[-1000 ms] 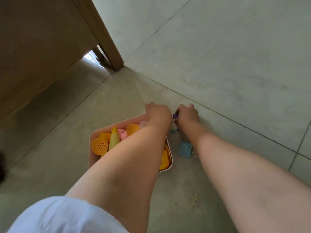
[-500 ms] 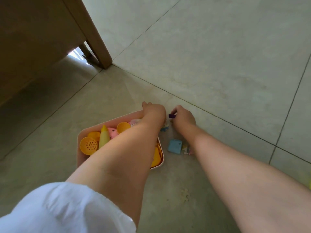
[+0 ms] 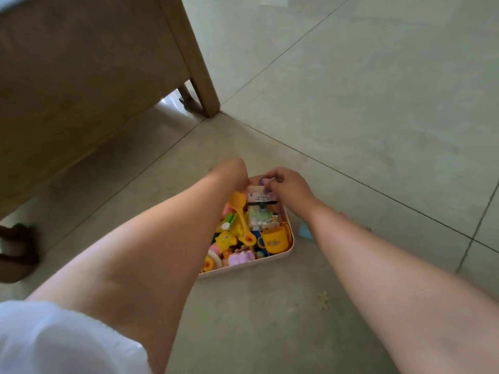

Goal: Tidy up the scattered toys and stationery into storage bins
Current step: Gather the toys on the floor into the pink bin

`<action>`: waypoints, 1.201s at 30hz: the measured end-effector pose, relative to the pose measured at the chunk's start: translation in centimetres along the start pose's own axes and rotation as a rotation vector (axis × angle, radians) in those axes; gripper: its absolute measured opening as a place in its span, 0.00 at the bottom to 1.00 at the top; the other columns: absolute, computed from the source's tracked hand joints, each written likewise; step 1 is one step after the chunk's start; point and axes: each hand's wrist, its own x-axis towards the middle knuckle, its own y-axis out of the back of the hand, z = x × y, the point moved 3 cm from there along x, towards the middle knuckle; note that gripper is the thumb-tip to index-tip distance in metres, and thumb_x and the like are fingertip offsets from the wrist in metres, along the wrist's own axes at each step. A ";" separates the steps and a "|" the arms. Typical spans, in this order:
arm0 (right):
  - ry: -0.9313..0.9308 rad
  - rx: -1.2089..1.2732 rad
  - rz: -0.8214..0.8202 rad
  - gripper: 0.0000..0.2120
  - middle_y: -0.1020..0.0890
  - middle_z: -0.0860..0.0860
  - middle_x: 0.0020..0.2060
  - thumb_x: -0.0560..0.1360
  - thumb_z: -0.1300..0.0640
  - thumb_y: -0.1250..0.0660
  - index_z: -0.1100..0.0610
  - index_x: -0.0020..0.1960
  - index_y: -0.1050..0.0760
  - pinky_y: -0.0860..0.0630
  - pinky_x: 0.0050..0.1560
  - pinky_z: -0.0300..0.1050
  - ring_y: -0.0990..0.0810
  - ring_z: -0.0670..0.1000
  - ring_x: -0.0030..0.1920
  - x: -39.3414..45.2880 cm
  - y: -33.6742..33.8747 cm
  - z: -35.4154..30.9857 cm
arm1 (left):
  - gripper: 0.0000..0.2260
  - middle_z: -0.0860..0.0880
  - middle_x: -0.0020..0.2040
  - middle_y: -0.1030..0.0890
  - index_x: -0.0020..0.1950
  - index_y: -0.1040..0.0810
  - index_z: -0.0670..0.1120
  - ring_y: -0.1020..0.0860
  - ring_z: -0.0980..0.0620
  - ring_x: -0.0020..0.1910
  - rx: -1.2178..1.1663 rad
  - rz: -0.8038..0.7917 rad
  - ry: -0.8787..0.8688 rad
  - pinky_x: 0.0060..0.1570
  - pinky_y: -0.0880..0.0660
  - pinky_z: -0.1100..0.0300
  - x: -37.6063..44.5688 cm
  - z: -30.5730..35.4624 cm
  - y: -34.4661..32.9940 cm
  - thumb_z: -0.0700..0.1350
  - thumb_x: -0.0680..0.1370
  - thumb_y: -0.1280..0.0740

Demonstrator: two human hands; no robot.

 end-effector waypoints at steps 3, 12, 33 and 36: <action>0.044 -0.110 -0.053 0.08 0.16 0.50 0.42 0.78 0.53 0.35 0.55 0.47 0.18 0.28 0.43 0.44 0.20 0.49 0.43 -0.4 -0.9 -0.2 | 0.14 0.48 0.39 0.22 0.46 0.21 0.44 0.20 0.46 0.48 0.006 -0.055 -0.009 0.50 0.23 0.54 -0.7 -1.0 -0.1 0.54 0.77 0.35; -0.303 -0.452 0.133 0.15 0.26 0.55 0.60 0.76 0.64 0.39 0.48 0.58 0.24 0.25 0.50 0.45 0.22 0.58 0.54 1.1 2.4 6.8 | 0.11 0.46 0.53 0.20 0.56 0.22 0.49 0.23 0.45 0.53 -0.223 0.231 -0.198 0.52 0.24 0.52 -0.6 4.0 0.1 0.51 0.78 0.36; -0.117 -0.115 0.227 0.11 0.18 0.52 0.47 0.73 0.51 0.29 0.55 0.53 0.22 0.24 0.47 0.47 0.19 0.54 0.48 1.4 2.2 1.8 | 0.11 0.45 0.57 0.22 0.61 0.25 0.51 0.24 0.45 0.54 -0.175 0.199 -0.179 0.45 0.27 0.56 -2.1 0.5 -0.9 0.45 0.79 0.39; -0.012 -0.104 -0.080 0.10 0.17 0.51 0.48 0.73 0.52 0.28 0.55 0.52 0.19 0.23 0.52 0.48 0.19 0.51 0.50 0.3 1.2 -1.0 | 0.10 0.45 0.54 0.21 0.58 0.25 0.50 0.23 0.44 0.51 -0.147 0.232 -0.159 0.45 0.24 0.55 -3.3 0.3 0.2 0.41 0.78 0.37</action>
